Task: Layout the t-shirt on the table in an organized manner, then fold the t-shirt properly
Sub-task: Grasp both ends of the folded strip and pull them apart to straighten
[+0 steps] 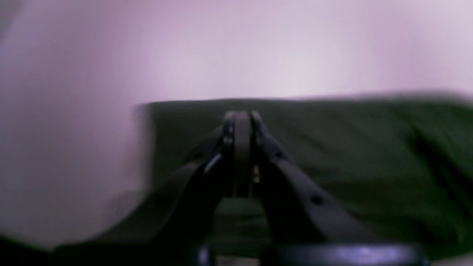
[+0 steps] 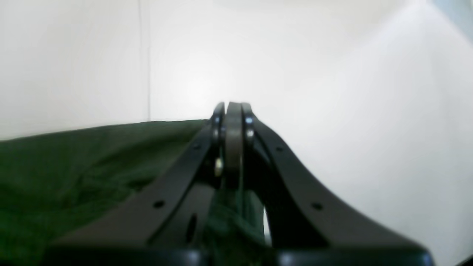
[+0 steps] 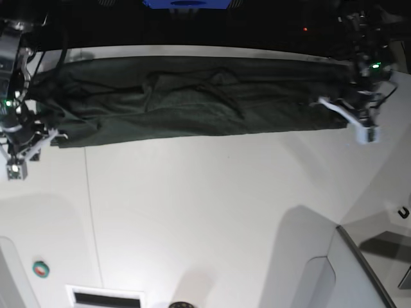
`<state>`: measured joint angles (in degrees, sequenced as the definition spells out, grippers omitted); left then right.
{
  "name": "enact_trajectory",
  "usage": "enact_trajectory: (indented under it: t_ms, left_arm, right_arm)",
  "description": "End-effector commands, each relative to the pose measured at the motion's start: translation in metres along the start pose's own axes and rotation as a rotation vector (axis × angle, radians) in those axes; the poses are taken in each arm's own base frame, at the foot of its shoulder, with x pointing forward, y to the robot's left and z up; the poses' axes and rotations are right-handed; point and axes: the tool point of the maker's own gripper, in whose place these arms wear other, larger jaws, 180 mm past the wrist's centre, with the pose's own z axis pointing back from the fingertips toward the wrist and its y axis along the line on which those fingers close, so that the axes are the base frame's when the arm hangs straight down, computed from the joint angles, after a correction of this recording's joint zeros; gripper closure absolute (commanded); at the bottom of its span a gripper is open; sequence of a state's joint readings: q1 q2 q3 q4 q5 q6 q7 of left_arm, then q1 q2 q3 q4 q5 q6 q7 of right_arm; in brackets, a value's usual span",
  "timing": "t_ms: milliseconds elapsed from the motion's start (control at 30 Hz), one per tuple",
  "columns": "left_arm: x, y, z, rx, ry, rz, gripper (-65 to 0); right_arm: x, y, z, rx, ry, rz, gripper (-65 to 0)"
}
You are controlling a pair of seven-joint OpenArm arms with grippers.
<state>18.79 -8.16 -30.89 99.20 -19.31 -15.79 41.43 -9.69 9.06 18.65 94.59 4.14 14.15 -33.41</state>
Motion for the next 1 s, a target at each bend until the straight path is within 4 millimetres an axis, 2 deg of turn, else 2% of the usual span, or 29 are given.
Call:
enact_trajectory:
  t_ms: [0, 100, 133, 200, 233, 333, 467, 533, 600, 800, 900, 967]
  left_arm:
    - [0.018, 0.019, 0.009, 0.027, -0.068, 0.049, 0.0]
    - [0.017, 0.062, 0.024, 0.058, -0.117, 0.225, 0.0]
    - [0.019, 0.073, 0.028, 0.055, -0.13, 0.261, -7.6]
    - [0.017, 0.082, 0.028, 0.014, -0.136, 0.344, -32.6]
    - [0.018, 0.085, 0.028, -0.01, -0.137, 0.374, -42.3]
    - [0.014, 0.087, 0.024, -0.071, -0.139, 0.462, -55.8]
    - [-0.003, 0.077, 0.013, -0.186, -0.126, 0.444, -59.7]
    - [-0.019, 0.075, 0.006, -0.218, -0.1, 0.456, -61.2]
    - [-0.037, 0.078, 0.0, -0.203, -0.051, 0.461, -61.1]
    - [-0.06, 0.08, -0.015, -0.135, 0.063, 0.349, -60.9]
    - [-0.069, 0.058, -0.025, -0.173, 0.119, 0.299, -60.9]
    - [-0.085, 0.042, -0.03, -0.205, 0.179, 0.272, -60.9]
  right_arm:
    - [0.013, -0.005, 0.006, -0.018, -0.048, 0.007, 0.0]
    - [0.002, 0.004, 0.017, -0.006, -0.04, 0.009, 0.0]
    - [-0.003, 0.009, 0.019, 0.005, -0.032, 0.008, 0.0]
    - [-0.012, 0.017, 0.021, 0.02, -0.015, -0.003, 0.0]
    - [-0.013, 0.021, 0.021, 0.032, -0.011, -0.001, 0.0]
    - [-0.02, 0.032, 0.022, 0.064, 0.001, -0.001, 0.0]
    - [-0.021, 0.033, 0.022, 0.07, 0.004, 0.001, 0.0]
    - [-0.022, 0.033, 0.022, 0.07, 0.006, 0.001, 0.0]
    - [-0.023, 0.033, 0.023, 0.07, 0.009, 0.001, 0.0]
    - [-0.027, 0.033, 0.024, 0.071, 0.018, 0.003, 0.0]
    - [-0.028, 0.032, 0.024, 0.069, 0.019, 0.001, 0.0]
    - [-0.028, 0.031, 0.024, 0.066, 0.02, 0.0, 0.0]
